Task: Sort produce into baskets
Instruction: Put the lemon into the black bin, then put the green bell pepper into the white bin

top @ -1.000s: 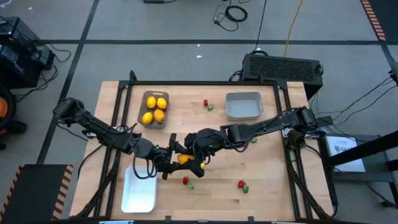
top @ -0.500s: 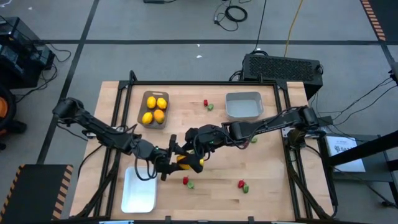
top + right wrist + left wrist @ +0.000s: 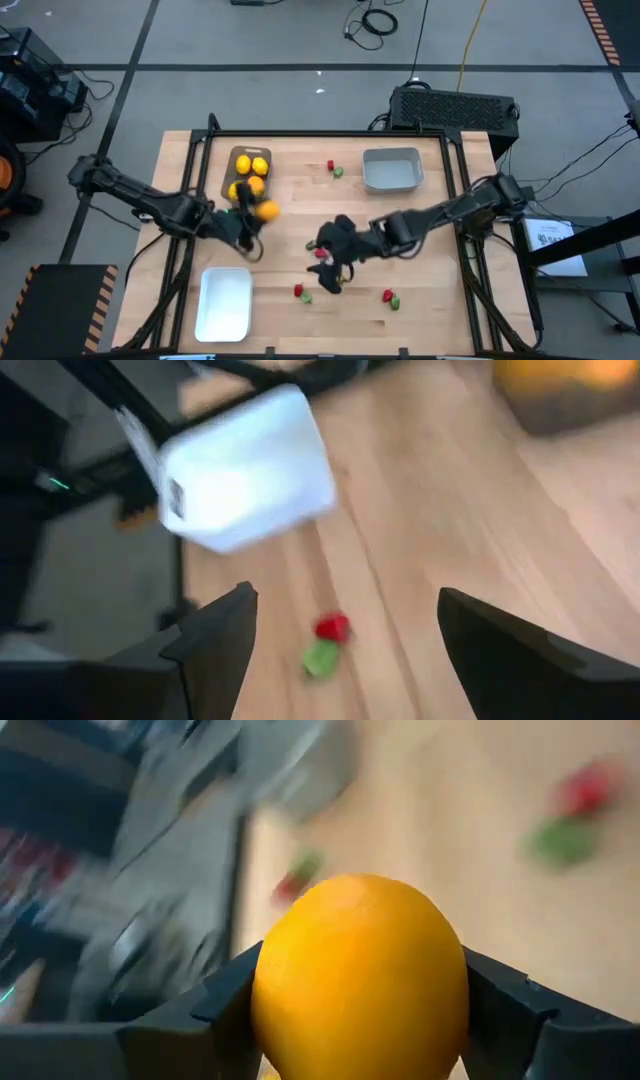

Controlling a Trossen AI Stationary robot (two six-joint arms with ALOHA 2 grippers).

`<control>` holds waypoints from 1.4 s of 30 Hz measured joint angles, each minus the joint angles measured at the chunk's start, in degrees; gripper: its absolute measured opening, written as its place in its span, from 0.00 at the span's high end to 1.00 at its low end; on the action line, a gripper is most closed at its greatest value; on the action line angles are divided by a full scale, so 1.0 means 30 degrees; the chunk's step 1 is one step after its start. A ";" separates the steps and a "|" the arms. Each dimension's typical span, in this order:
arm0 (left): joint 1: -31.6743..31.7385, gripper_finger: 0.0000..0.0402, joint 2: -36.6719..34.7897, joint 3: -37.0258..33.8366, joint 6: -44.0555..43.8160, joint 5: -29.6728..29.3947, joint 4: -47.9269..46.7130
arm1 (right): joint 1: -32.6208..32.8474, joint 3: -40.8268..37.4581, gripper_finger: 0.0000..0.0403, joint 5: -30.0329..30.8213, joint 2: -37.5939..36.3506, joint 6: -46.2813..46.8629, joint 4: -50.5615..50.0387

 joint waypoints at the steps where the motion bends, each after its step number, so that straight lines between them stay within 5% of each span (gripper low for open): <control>1: 0.0620 0.38 -0.0309 0.0000 -0.0434 -0.0671 -0.0952 | 0.0301 -0.0015 0.26 0.0463 0.0055 0.0205 -0.0411; 6: 0.5027 0.38 -0.1216 0.0000 -0.2306 -0.1198 -0.2691 | 0.1538 -0.0036 0.26 0.2089 0.0659 0.1393 -0.1044; 13: 1.2527 0.38 -0.0312 0.0022 -0.2957 0.3891 -0.3388 | 0.2858 -0.0015 0.26 0.2495 0.1556 0.1818 -0.1068; 18: 1.5568 0.38 0.0741 0.0022 -0.3745 0.5249 -0.4378 | 0.3479 -0.0015 0.26 0.2502 0.1835 0.2071 -0.1150; 25: 1.6632 0.31 0.1364 0.0022 -0.4424 0.7937 -0.4765 | 0.3631 -0.0015 0.26 0.2531 0.1834 0.1496 -0.1136; 33: 1.6636 0.20 0.1339 0.0022 -0.3768 0.7933 -0.4848 | 0.3502 -0.0015 0.26 0.2552 0.1828 0.1399 -0.1063; 42: 1.6482 0.18 0.1339 0.0022 -0.3761 0.8553 -0.4540 | 0.3633 -0.0015 0.26 0.2530 0.1828 0.1399 -0.1089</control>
